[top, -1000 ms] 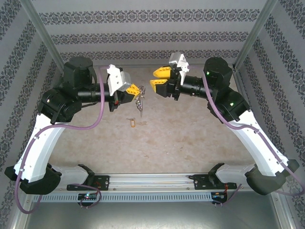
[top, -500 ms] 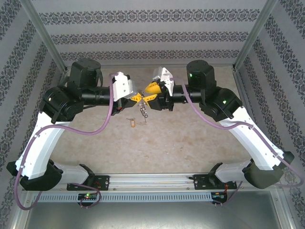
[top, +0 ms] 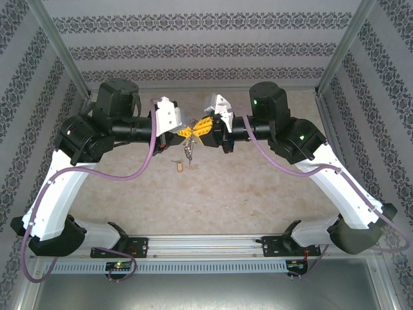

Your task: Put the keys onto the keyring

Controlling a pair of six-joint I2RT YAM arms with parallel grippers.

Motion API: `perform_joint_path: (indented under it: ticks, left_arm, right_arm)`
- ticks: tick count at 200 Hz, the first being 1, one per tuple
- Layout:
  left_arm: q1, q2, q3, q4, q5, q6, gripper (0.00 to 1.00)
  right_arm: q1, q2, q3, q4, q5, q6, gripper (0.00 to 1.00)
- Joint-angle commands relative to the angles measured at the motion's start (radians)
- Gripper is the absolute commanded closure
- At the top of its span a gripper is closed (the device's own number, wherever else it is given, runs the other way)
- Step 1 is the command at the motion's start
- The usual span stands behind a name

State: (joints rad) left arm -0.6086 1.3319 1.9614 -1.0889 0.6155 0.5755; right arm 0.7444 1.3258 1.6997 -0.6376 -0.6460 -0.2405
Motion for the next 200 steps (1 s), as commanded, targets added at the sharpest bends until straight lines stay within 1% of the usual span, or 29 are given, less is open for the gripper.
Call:
perform_joint_path:
  ticks: [1, 10, 46, 63, 70, 107, 200]
  left_arm:
    - [-0.016, 0.005, 0.037, -0.003, 0.038, -0.001, 1.00]
    - [-0.016, 0.007, 0.037, 0.000, 0.042, -0.006, 1.00]
    - [-0.016, -0.004, 0.017, 0.029, 0.044, -0.045, 1.00]
    - [-0.016, -0.037, -0.042, 0.094, 0.038, -0.079, 0.89]
    - [-0.016, -0.053, -0.066, 0.122, 0.035, -0.094, 0.86]
    - [-0.016, -0.072, -0.098, 0.199, 0.052, -0.156, 0.82]
    - [-0.009, -0.101, -0.124, 0.319, 0.068, -0.234, 0.83]
  right_arm:
    - [0.011, 0.012, 0.027, 0.001, -0.010, -0.026, 0.96]
    - [0.012, 0.012, 0.029, 0.007, -0.012, -0.026, 1.00]
    - [0.010, -0.012, 0.006, 0.065, 0.017, -0.017, 1.00]
    - [0.010, -0.042, -0.031, 0.128, 0.042, 0.006, 1.00]
    - [0.009, -0.053, -0.045, 0.161, 0.046, 0.024, 1.00]
    - [0.004, -0.083, -0.103, 0.343, 0.019, 0.148, 1.00]
    - [0.001, -0.146, -0.239, 0.639, 0.040, 0.345, 1.00]
